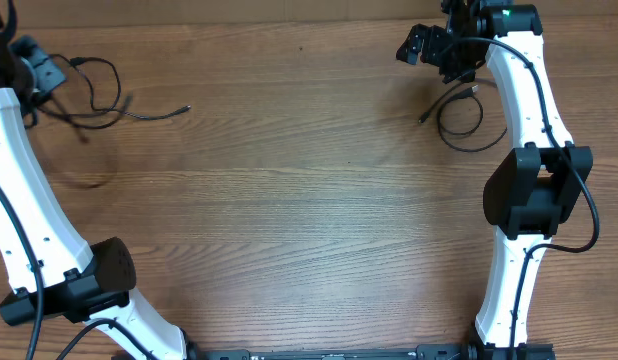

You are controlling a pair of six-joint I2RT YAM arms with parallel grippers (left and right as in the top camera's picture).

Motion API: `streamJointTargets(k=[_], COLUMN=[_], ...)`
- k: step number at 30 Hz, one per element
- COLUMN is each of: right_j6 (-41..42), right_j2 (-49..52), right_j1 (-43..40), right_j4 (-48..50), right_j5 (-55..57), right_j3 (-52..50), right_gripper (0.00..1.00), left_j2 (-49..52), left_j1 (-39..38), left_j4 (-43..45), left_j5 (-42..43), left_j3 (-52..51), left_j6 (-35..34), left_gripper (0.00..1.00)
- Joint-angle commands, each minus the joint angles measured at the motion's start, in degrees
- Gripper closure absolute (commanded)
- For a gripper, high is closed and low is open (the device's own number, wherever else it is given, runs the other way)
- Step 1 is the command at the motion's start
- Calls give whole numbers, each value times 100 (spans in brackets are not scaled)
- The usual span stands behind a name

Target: Untangle cables

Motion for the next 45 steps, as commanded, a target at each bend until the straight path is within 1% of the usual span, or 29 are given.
streamJointTargets(k=[1, 4, 7, 10, 13, 15, 22, 24, 29, 33, 36, 38, 41, 42, 45], right_j6=[-31, -28, -28, -28, -28, -28, -28, -28, -28, -28, -28, -28, -28, -28, -26], right_j2=[-173, -173, -173, -173, -173, -173, -173, -173, -173, -173, -173, -173, -173, -173, -173], right_j1=[13, 13, 13, 13, 13, 13, 13, 13, 13, 13, 13, 13, 13, 13, 13], right_j4=[111, 210, 234, 229, 232, 238, 313, 304, 304, 315, 313, 315, 315, 317, 317], right_j5=[17, 17, 17, 15, -26, -26, -26, -26, -26, -26, -26, -26, -26, -24, -26], right_j3=[83, 83, 83, 83, 83, 83, 83, 83, 83, 83, 83, 83, 83, 83, 83], right_gripper=[0, 0, 0, 0, 0, 0, 0, 0, 0, 0, 0, 0, 0, 0, 0], left_j2=[-140, -140, -140, -98, -2, 85, 140, 140, 140, 140, 140, 140, 140, 140, 140], left_j1=[243, 518, 798, 1126, 1438, 1602, 1633, 1648, 1635, 1637, 1648, 1648, 1652, 1668, 1714], left_j4=[-7, -7, -7, -7, 52, 350, 1720, 2485, 3324, 3620, 3794, 3987, 4426, 4710, 4940], left_j5=[-1325, -1615, -1652, -1412, -1099, -1005, -1032, -1095, -1113, -1121, -1167, -1327, -1484, -1558, -1856], left_j3=[-20, -22, -22, -116, -404, -938, -2564, -3272, -4183, -4743, -5066, -5285, -5576, -5696, -5737], left_j6=[-225, -157, -101, -177, -404, -402, -407, -490, -570, -581, -603, -728, -785, -785, -787], left_gripper=[96, 96, 96, 96, 95, 95, 96, 96, 96, 92, 92, 84, 79, 79, 80])
